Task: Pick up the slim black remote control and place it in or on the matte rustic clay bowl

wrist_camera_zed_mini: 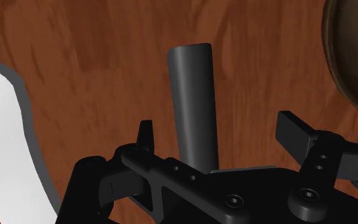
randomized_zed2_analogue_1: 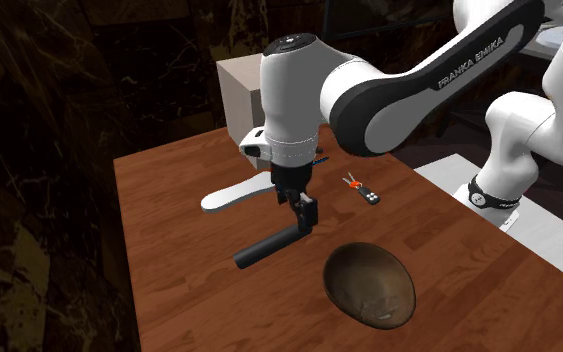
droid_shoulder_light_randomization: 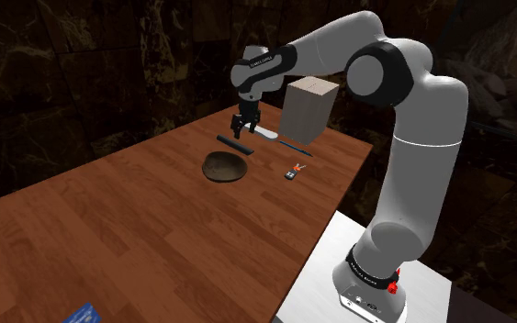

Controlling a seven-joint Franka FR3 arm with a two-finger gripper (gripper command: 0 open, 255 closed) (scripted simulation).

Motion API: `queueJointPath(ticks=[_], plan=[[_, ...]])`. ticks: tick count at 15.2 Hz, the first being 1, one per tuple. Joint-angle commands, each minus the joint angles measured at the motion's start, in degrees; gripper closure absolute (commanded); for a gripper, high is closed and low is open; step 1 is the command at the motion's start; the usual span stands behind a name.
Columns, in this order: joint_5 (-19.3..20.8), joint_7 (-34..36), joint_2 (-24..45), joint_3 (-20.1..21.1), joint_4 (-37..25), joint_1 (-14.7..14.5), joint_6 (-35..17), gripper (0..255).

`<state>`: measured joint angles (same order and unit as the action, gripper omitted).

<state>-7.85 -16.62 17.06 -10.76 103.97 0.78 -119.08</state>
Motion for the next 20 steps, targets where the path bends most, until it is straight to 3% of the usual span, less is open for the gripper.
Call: queueJointPath(ticks=[1, 9, 17, 18, 20], plan=[[-1.7, -0.7, 5.6, 0.4, -5.1, 0.7, -0.2, 0], [-2.7, -1.3, 8.6, 1.0, -3.3, 0.8, -5.0, 0], [-2.6, -1.3, 8.6, 1.0, -3.3, 0.8, -5.0, 0], [-2.6, -1.3, 8.6, 1.0, -3.3, 0.8, -5.0, 255], [-2.6, -1.3, 8.6, 1.0, -3.3, 0.8, -5.0, 255]])
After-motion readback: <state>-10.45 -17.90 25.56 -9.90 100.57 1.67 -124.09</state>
